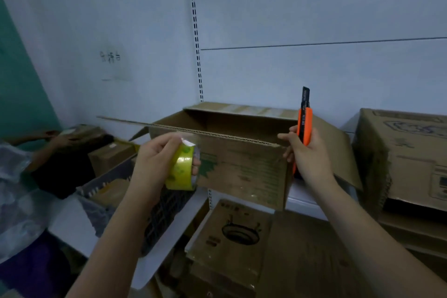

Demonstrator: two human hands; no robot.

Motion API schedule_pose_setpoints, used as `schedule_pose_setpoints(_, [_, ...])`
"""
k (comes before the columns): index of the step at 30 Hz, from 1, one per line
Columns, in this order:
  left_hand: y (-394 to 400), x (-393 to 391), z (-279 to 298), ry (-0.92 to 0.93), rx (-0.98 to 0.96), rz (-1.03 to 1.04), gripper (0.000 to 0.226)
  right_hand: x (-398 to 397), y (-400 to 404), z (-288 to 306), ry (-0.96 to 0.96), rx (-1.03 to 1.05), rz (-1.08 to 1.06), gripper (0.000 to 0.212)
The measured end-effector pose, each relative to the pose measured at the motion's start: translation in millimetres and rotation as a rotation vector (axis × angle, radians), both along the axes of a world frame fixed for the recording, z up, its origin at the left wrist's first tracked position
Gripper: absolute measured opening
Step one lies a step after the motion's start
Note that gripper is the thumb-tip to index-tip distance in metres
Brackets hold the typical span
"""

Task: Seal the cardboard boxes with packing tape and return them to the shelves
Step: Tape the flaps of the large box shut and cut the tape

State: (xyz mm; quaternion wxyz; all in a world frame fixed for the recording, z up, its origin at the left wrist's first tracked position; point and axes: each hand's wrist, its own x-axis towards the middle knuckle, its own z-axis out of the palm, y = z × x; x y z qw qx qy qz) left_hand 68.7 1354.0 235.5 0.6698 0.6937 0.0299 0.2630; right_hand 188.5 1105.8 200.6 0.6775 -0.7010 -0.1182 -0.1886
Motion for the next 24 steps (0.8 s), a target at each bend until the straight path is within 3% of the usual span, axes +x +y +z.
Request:
schedule_pose_setpoints(4, [28, 14, 11, 0.096, 0.148, -0.15, 0.024, 12, 9, 4, -0.11, 0.032, -0.098, 0.01])
schedule_pose_setpoints(8, [51, 23, 5, 0.2, 0.323, -0.138, 0.023, 16, 24, 6, -0.212, 0.027, -0.132, 0.011])
schedule_pose_setpoints(13, [48, 41, 15, 0.01, 0.051, -0.035, 0.016, -16, 47, -8, -0.191, 0.106, -0.007, 0.036])
schedule_pose_setpoints(16, [43, 50, 20, -0.05, -0.018, -0.02, 0.019, -56, 68, -18, -0.207, 0.19, 0.06, 0.044])
schedule_pose_setpoints(21, [38, 52, 18, -0.062, -0.027, -0.004, 0.024, -79, 100, 14, -0.262, 0.3, -0.1, 0.045])
schedule_pose_setpoints(24, [35, 48, 14, -0.033, 0.043, 0.0, 0.015, -62, 104, 40, -0.262, 0.352, -0.211, 0.029])
